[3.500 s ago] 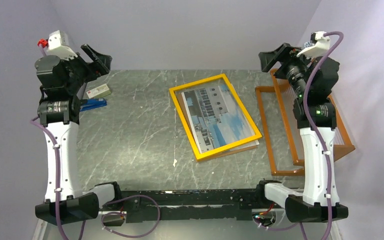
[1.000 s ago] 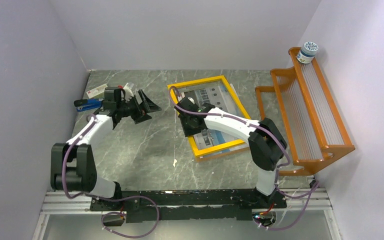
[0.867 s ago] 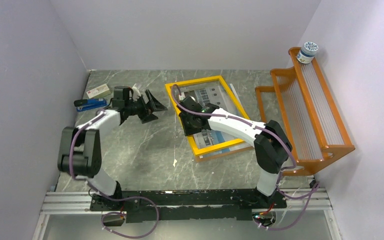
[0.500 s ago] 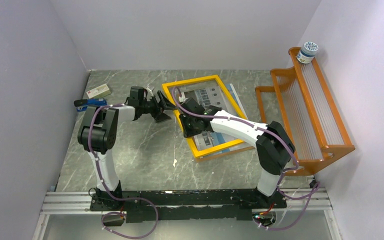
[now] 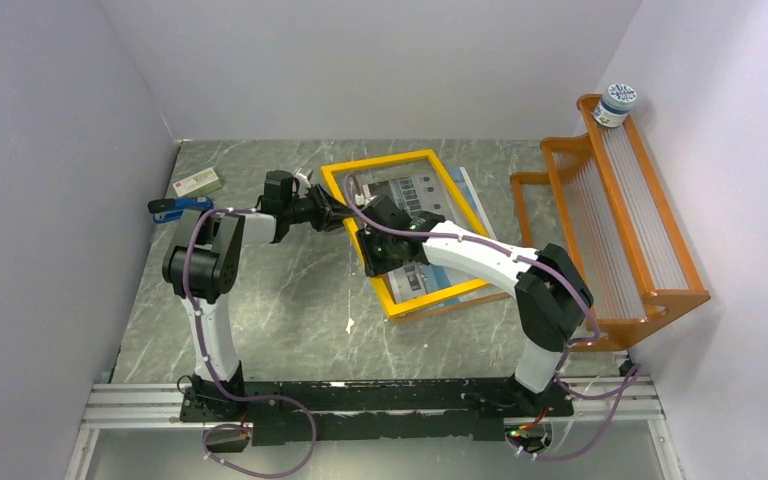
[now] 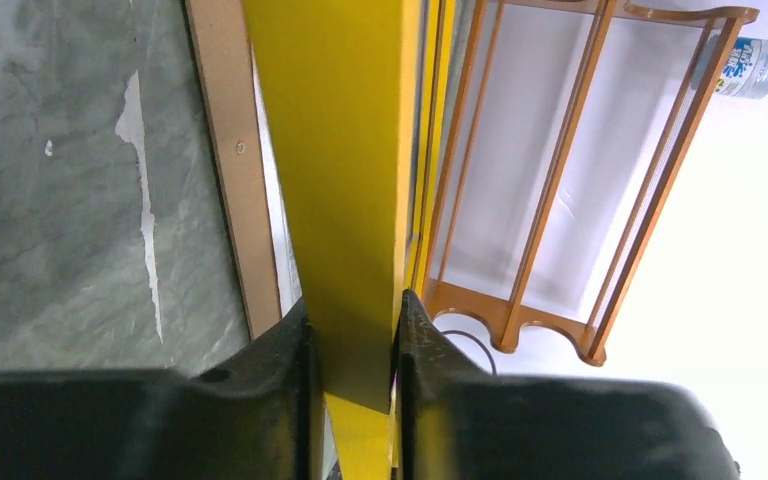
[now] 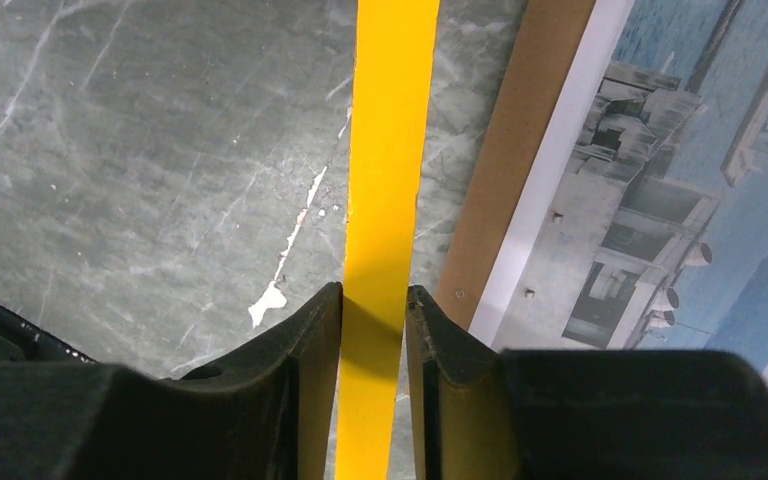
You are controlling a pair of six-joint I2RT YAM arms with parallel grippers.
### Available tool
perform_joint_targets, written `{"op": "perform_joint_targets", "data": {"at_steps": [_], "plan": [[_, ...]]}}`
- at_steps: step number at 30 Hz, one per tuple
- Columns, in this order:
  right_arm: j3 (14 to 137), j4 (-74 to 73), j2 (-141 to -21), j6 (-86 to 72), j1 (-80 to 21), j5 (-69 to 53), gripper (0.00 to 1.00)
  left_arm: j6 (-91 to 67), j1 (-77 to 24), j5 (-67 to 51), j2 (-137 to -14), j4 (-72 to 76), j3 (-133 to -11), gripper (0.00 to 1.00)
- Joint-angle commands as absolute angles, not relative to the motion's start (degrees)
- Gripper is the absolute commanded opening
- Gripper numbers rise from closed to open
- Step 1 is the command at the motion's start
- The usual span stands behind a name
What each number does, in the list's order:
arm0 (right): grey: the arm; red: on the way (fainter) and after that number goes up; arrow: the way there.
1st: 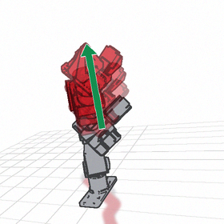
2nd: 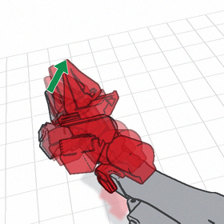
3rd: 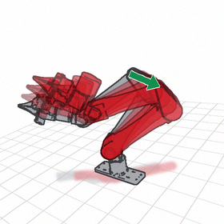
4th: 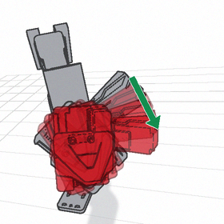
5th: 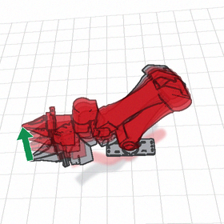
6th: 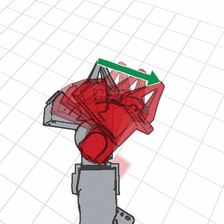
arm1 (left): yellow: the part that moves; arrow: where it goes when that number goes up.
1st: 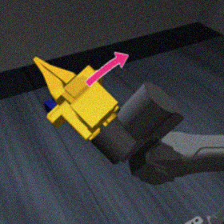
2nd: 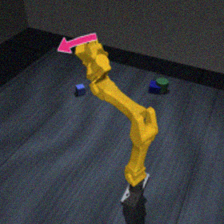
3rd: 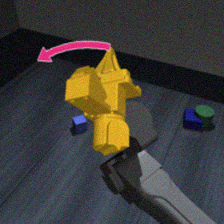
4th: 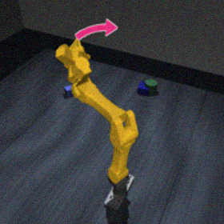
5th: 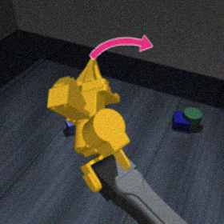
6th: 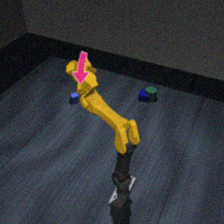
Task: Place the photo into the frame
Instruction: Turn over the photo frame at the center of the board.
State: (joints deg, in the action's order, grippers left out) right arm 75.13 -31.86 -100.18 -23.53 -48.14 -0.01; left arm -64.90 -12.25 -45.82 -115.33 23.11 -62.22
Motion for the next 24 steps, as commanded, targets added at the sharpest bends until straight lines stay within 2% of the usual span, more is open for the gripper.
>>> {"op": "perform_joint_targets", "data": {"at_steps": [1, 6, 9, 17, 20, 24], "plan": [[78.6, -34.45, -98.25, -22.77, -48.27, 3.47, 0.38, -63.46, -12.57, -45.82, -112.83, 26.3, -63.54, 0.03], [83.26, -39.21, -99.73, -21.78, -49.7, 12.65, 0.64, -64.09, -12.56, -44.63, -109.54, 19.91, -66.14, 0.03], [87.88, -42.63, -102.06, -20.91, -51.36, 18.73, 0.7, -62.16, -12.57, -42.93, -107.16, 11.43, -69.27, 0.03], [97.31, -49.99, -107.81, -20.69, -55.51, 31.58, 0.68, -60.49, -12.57, -41.67, -104.96, -7.46, -78.7, 0.02], [100.52, -52.63, -109.31, -20.66, -56.42, 36.98, 0.63, -60.9, -12.57, -42.13, -104.73, -10.39, -80.53, 0.03], [104.03, -55.19, -110.42, -18.22, -58.02, 43.36, 0.51, -60.61, -12.57, -42.11, -104.21, -13.64, -82.68, 0.03]]}}
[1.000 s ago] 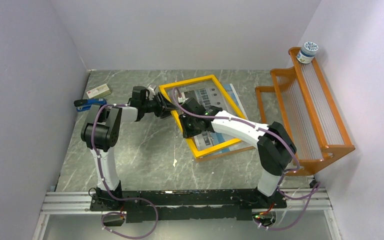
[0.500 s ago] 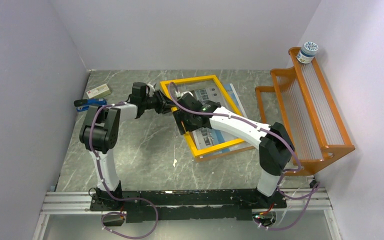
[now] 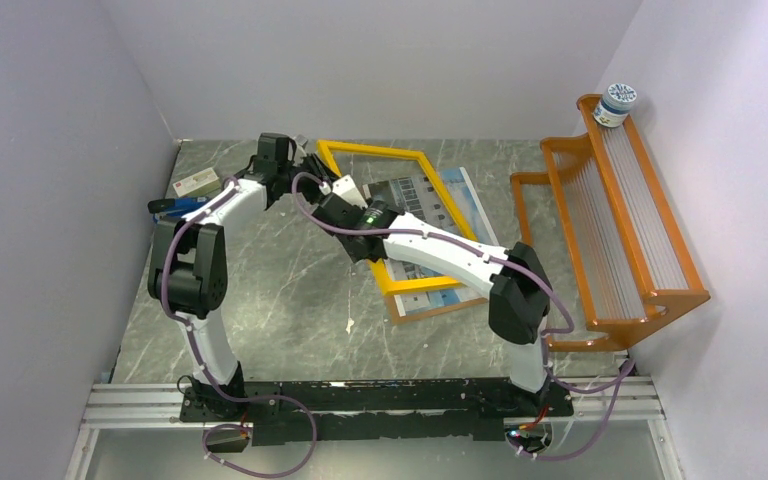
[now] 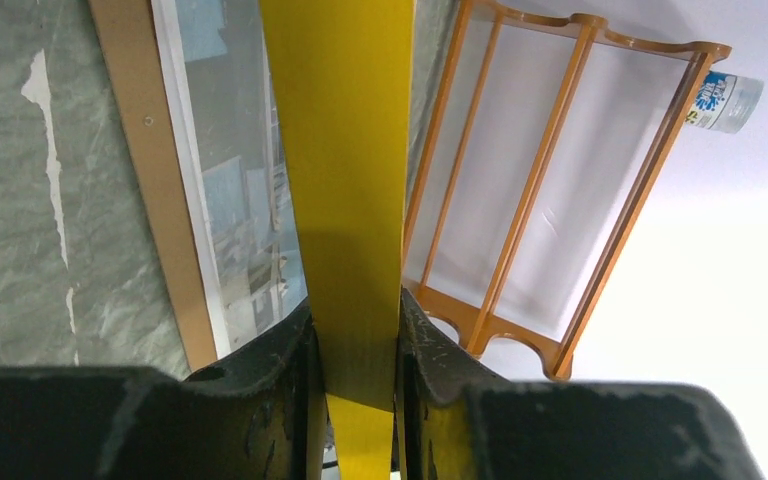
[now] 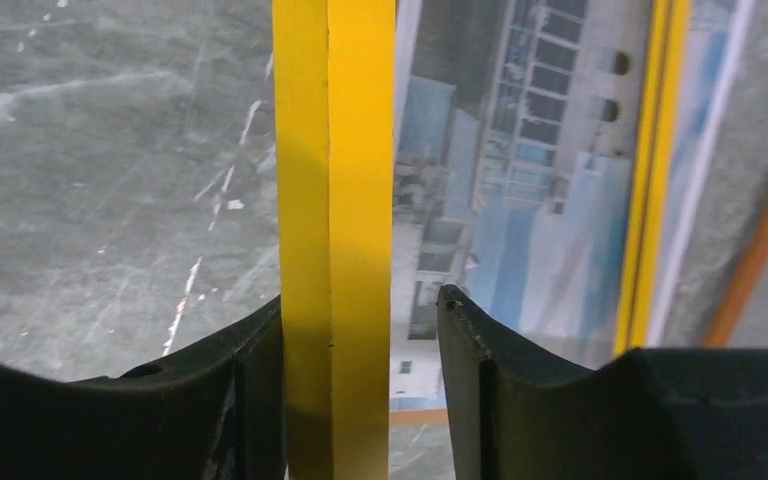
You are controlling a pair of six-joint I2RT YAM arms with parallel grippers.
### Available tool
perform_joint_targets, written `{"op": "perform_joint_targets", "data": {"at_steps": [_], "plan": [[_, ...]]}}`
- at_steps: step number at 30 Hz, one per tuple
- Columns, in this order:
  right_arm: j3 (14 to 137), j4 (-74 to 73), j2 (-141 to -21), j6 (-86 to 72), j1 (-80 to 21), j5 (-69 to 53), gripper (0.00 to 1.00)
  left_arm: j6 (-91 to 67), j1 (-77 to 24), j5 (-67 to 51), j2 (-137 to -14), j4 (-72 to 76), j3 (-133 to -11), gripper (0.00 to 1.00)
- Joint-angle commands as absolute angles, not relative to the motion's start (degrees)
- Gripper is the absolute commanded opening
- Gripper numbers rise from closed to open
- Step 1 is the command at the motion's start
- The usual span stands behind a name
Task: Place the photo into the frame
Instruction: Turn over the photo frame at the center of the board.
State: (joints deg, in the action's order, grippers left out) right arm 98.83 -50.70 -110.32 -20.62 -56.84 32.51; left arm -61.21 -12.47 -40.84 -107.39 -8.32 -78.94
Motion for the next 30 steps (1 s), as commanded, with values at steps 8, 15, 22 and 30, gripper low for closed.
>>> {"op": "perform_joint_targets", "data": {"at_steps": [8, 15, 22, 30], "plan": [[109.44, -58.75, -113.05, -12.46, -60.83, 52.57, 0.29, -59.06, -12.61, -41.76, -103.76, -18.33, -85.92, 0.03], [114.18, -60.25, -113.89, -8.84, -61.0, 55.45, 0.11, -58.06, -12.57, -42.53, -103.68, -19.2, -88.34, 0.27], [112.87, -53.45, -109.58, -4.62, -60.92, 52.65, 0.0, -56.75, -12.44, -44.23, -102.89, -15.25, -91.64, 0.75], [114.97, -50.34, -106.07, -4.83, -58.88, 50.23, 0.0, -53.71, -6.66, -41.74, -100.97, -20.04, -98.3, 0.94]]}}
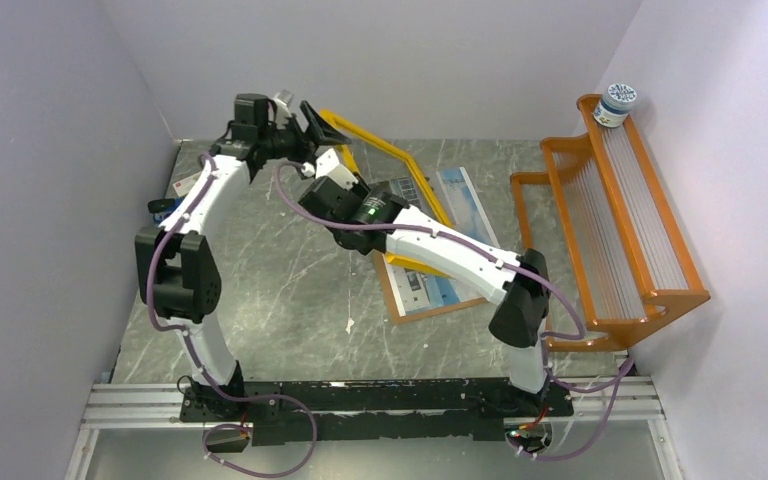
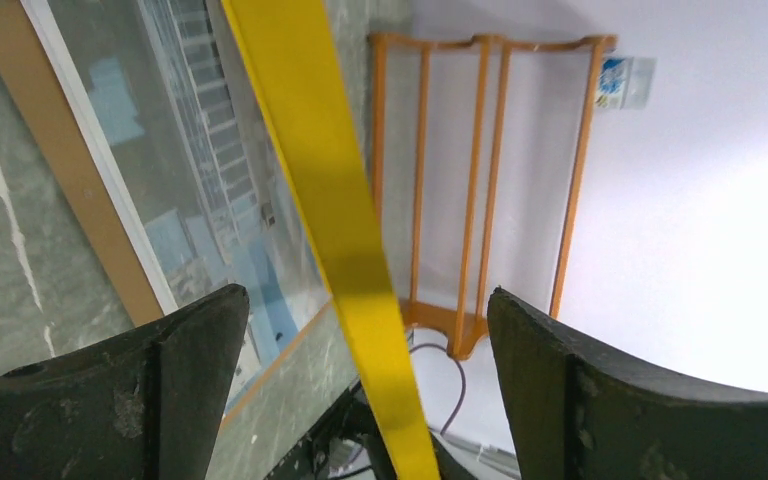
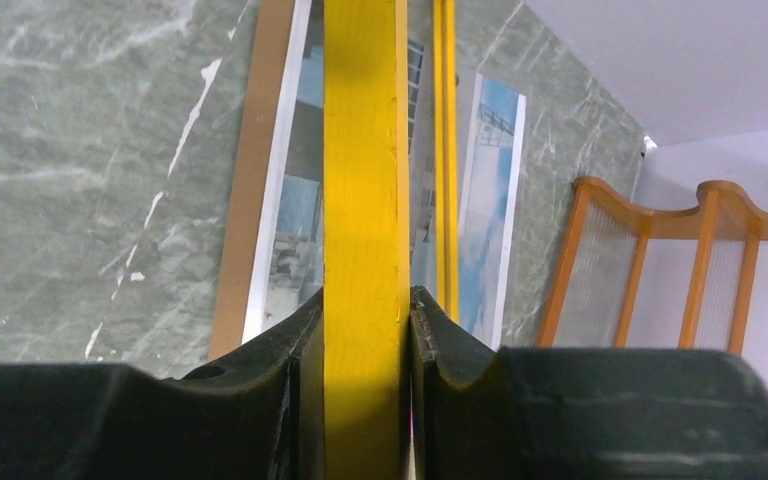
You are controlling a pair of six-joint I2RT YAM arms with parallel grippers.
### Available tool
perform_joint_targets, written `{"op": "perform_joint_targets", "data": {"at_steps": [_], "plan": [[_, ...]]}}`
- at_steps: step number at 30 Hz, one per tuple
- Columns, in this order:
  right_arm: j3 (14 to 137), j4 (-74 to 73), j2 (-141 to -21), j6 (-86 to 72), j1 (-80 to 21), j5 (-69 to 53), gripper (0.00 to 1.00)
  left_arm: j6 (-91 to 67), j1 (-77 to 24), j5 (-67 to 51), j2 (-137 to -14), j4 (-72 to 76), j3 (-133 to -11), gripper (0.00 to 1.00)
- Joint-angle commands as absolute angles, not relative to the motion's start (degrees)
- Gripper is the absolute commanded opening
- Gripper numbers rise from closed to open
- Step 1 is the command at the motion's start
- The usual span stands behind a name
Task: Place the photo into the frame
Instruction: Turn over the photo frame at the center of the board.
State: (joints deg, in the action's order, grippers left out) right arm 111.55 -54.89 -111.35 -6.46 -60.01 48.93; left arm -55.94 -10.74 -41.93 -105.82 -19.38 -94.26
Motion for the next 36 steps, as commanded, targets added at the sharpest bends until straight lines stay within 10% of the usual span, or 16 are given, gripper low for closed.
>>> {"op": "perform_joint_targets", "data": {"at_steps": [1, 13, 21, 36], "plan": [[115.23, -49.81, -105.68, -4.59, -58.56, 49.99, 0.0, -53.97, -5.61, -42.26, -100.6, -19.74, -98.7, 0.94], [125.9, -48.69, -107.06, -5.23, -55.3, 42.96, 0.0, -49.06, 3.63, -49.75, -96.88, -21.86, -104.37, 0.94], [134.32, -48.53, -107.91, -13.84, -54.47, 23.76, 0.0, -44.47, 7.64, -24.87, -82.58, -23.65, -87.59, 0.94], [105.22, -25.75, -99.33, -44.71, -41.99, -1.4, 0.0, -41.31, 9.41, -6.6, -72.51, -30.69, -65.13, 0.94]]}}
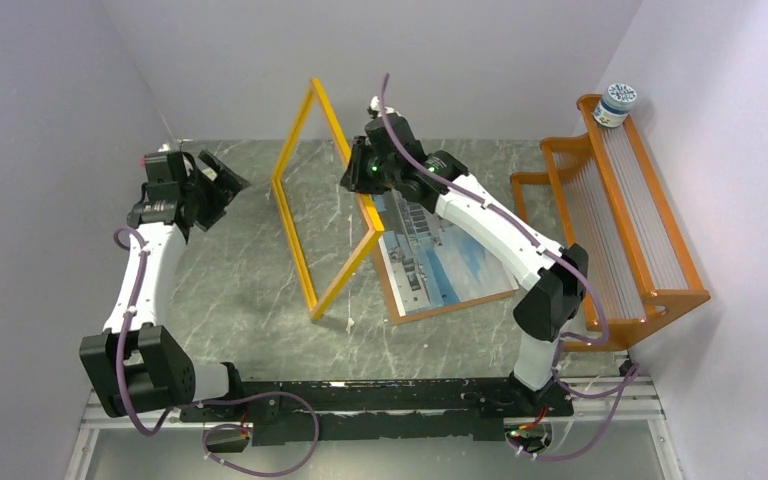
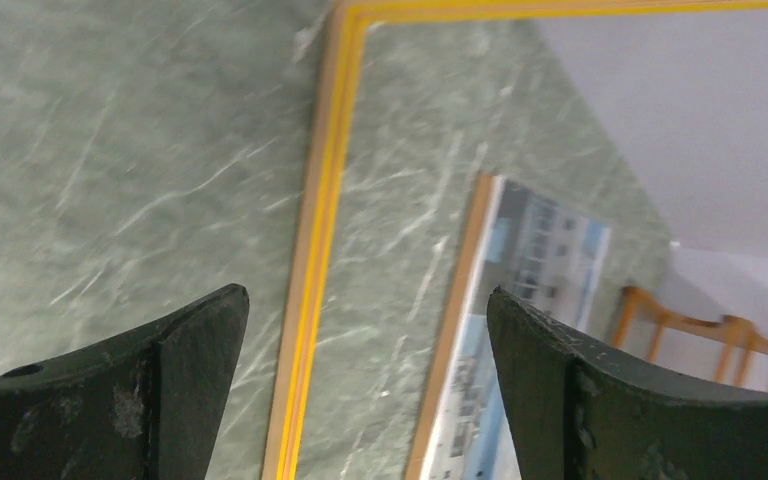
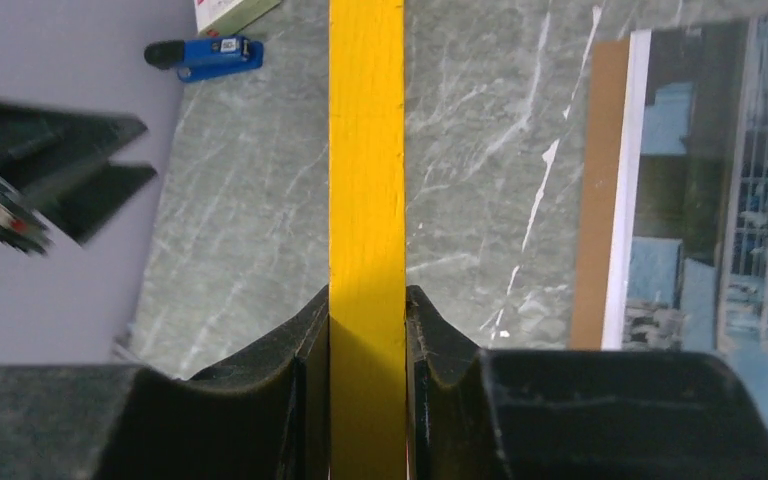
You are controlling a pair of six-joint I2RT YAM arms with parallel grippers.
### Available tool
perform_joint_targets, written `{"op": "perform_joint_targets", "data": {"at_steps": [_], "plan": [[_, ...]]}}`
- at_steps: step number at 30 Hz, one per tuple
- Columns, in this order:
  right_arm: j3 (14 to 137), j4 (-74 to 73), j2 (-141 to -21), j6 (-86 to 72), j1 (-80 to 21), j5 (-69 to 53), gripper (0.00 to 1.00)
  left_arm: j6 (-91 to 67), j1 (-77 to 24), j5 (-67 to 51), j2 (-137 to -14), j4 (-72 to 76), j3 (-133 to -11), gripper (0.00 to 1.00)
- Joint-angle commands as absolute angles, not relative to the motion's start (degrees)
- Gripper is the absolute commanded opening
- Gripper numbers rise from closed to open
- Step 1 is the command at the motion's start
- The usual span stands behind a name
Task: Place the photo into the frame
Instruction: Turn over the photo frame at the center of the board.
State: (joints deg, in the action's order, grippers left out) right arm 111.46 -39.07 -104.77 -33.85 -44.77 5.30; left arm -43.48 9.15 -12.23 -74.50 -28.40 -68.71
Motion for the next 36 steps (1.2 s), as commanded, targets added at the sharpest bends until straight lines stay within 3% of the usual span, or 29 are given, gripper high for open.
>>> {"op": "perform_joint_targets", "data": {"at_steps": [1, 7, 13, 23, 30, 36], "plan": [[101.62, -23.01, -98.43, -45.75, -41.46, -1.95, 0.0, -40.91, 9.41, -6.25, -72.63, -30.69, -63.94, 0.94], [85.11, -10.95, -95.47, -50.24, -37.44, -7.61, 0.0, -38.88, 9.91, -7.36, -77.56, -29.47, -59.05, 0.94], [71.73, -1.36, -93.63, -48.79, -32.72, -16.26, 0.02, -32.41, 10.72, -17.39, -90.65, -28.68, -62.54, 0.94], [59.98, 9.52, -96.66, -47.36, -28.68, -27.22, 0.34, -26.68, 10.74, -31.17, -105.6, -23.68, -67.38, 0.94], [64.34, 5.52, -104.29, -45.02, -28.33, -31.82, 0.54, -27.96, 10.81, -20.36, -108.74, -28.35, -68.85, 0.94], [69.63, 2.53, -109.23, -44.67, -30.34, -31.69, 0.62, -25.81, 11.02, -11.05, -108.85, -34.83, -71.79, 0.94]]}}
